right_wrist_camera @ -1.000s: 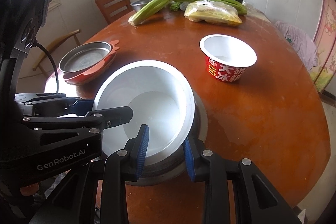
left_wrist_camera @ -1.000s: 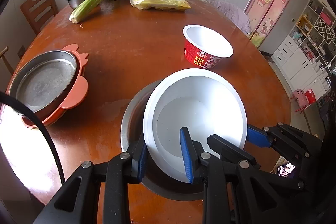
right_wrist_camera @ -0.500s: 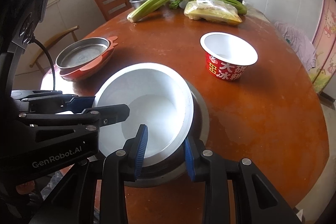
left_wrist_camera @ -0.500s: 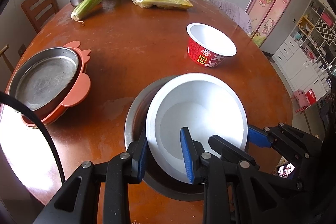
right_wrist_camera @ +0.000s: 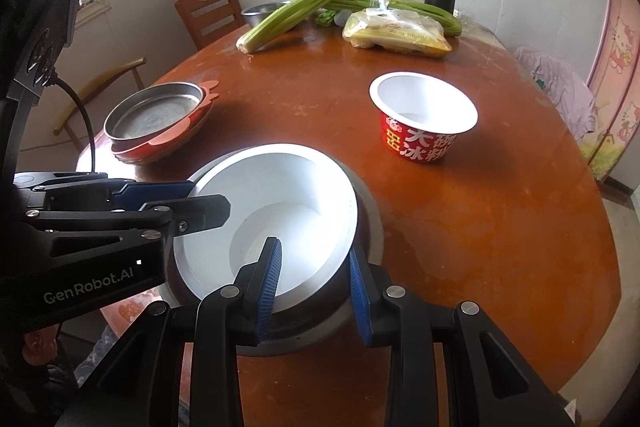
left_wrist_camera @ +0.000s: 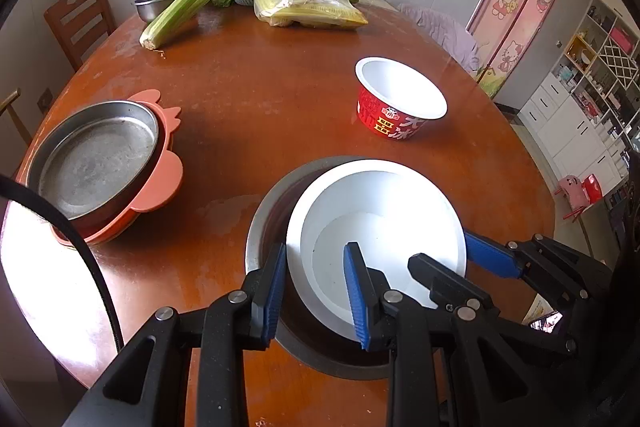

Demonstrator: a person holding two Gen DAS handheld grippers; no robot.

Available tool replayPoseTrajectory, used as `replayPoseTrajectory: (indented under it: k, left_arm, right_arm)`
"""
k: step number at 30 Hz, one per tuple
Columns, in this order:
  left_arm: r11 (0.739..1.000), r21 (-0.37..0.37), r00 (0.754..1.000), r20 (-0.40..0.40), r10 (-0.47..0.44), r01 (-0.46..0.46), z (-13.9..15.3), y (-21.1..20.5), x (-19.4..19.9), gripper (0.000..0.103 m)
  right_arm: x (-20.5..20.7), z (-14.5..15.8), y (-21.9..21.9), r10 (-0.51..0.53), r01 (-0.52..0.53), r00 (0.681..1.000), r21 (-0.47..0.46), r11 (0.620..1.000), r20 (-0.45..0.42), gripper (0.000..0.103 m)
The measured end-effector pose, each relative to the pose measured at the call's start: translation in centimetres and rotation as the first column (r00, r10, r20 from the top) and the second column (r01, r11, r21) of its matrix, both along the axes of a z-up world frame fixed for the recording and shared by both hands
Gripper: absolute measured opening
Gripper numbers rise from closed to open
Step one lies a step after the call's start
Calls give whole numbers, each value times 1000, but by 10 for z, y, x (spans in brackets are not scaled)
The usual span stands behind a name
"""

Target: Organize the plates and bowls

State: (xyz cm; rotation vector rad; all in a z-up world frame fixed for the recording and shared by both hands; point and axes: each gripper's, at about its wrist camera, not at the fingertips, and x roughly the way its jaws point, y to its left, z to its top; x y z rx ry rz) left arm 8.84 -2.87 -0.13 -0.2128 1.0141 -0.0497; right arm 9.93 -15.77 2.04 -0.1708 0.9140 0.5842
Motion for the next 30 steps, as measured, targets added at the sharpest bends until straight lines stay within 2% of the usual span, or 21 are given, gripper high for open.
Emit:
replayPoseTrajectory:
  k: [5,14,20,30]
  left_arm:
    - [1000,6,1000,10,-3,3,4,-1,-2,29]
    - [1000,30,999,37,-6,5,14,-6,-6,29]
    - [998,59,998,59,-4,1,22,-7,-6,32]
    - [997,77,995,101,-5,-3,35,0,8,36]
  right_arm:
    - [-1,5,-4,-14,14,999,9,1000,29,35]
    - [1,8,-11,-22,21,999,50,999,27,37]
    - [2,13,-19,-31,29,999,86,996,29,41]
    - [17,16,-28,-71,68,997,109,992,28,43]
